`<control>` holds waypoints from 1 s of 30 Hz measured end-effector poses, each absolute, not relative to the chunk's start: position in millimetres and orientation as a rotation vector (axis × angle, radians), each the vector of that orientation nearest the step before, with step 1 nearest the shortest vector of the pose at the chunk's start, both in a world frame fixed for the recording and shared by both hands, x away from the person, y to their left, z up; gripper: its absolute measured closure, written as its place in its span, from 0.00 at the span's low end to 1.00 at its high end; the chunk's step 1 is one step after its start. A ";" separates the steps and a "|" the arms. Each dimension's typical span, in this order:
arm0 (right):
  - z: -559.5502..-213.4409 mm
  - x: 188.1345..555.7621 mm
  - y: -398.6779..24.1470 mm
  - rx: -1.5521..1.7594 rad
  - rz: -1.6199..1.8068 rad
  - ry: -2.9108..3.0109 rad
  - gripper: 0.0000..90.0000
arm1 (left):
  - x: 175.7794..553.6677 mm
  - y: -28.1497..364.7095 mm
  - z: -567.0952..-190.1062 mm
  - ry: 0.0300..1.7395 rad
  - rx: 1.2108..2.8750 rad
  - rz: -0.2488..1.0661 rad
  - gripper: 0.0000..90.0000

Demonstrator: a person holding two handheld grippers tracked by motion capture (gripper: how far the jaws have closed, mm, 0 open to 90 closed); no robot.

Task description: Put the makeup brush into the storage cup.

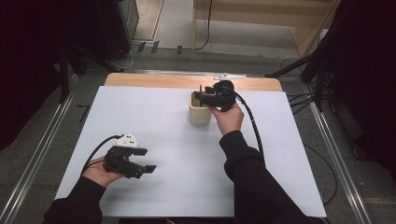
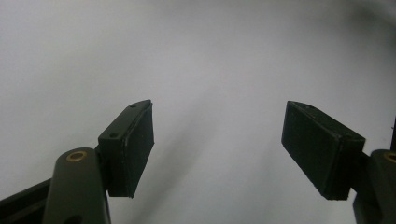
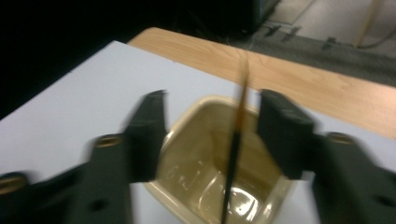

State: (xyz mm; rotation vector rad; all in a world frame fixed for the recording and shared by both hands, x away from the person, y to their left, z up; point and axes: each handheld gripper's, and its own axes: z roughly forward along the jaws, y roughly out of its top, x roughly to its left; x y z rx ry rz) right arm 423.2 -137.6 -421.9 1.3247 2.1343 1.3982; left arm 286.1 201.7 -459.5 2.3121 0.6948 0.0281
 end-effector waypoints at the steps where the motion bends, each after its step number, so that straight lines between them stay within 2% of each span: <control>1: -420.3 421.8 -137.9 1.309 1.401 2.138 0.38 | 286.5 201.7 -459.3 0.699 2.313 0.029 0.29; 3: -417.0 418.5 -138.3 1.277 1.396 2.157 0.32 | 286.9 201.5 -459.1 0.699 2.308 0.027 0.29; 30: -406.1 381.1 -148.2 1.144 1.373 2.419 0.31 | 287.7 203.0 -460.5 0.711 2.321 0.030 0.29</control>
